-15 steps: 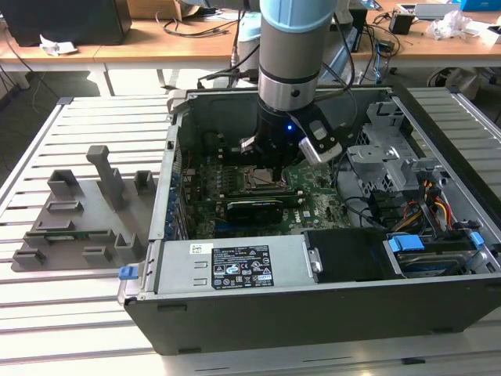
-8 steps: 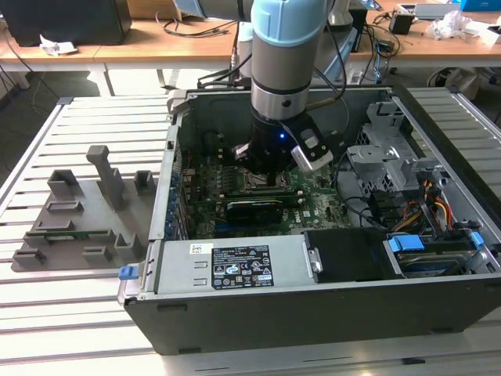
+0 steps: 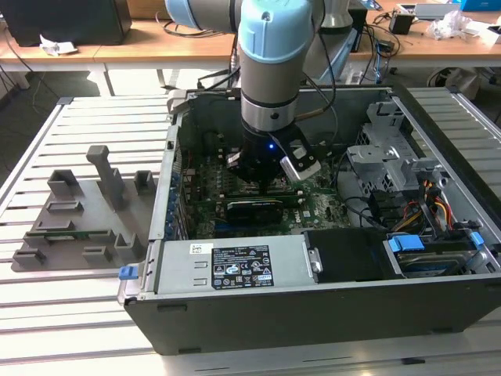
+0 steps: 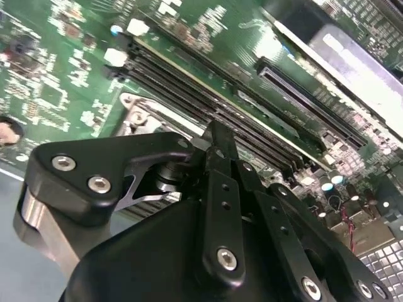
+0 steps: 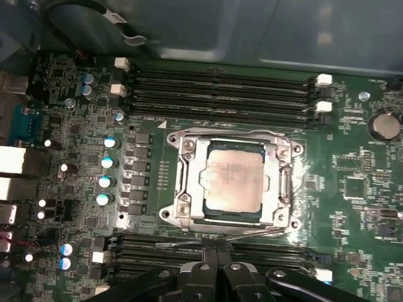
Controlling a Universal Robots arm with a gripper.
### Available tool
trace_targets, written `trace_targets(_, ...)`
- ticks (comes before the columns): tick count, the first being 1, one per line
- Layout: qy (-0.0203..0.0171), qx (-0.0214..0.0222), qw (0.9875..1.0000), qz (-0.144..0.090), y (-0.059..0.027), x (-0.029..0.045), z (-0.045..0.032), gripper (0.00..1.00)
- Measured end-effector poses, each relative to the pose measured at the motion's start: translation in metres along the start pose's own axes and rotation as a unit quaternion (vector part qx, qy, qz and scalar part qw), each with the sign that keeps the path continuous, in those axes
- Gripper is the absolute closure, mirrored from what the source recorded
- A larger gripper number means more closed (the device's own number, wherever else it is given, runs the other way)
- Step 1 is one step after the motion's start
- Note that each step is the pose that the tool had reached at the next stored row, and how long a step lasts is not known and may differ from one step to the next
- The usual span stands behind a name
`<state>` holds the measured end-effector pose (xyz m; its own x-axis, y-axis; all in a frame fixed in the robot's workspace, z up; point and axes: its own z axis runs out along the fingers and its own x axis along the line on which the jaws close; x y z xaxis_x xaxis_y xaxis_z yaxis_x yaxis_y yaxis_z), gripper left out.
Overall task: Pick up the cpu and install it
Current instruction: 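Install the second cpu locking lever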
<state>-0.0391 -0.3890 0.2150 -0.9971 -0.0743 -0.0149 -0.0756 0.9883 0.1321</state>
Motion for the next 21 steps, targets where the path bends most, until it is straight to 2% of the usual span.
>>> trace_targets(2,0.0000,0.0000,1.0000,0.000,0.0001,0.0081,0.0041,0.89)
trace_targets(3,0.0000,0.0000,1.0000,0.000,0.0001,0.0095,0.0048,0.89)
trace_targets(8,0.0000,0.0002,1.0000,0.000,-0.0002,0.0118,0.0083,0.89)
trace_targets(12,0.0000,0.0000,1.0000,0.000,0.0000,0.0163,0.0094,0.89)
trace_targets(17,0.0000,0.0000,1.0000,0.000,0.0011,0.0277,0.0094,0.89)
trace_targets(21,0.0000,0.0000,1.0000,0.000,0.0076,0.0299,0.0104,0.89)
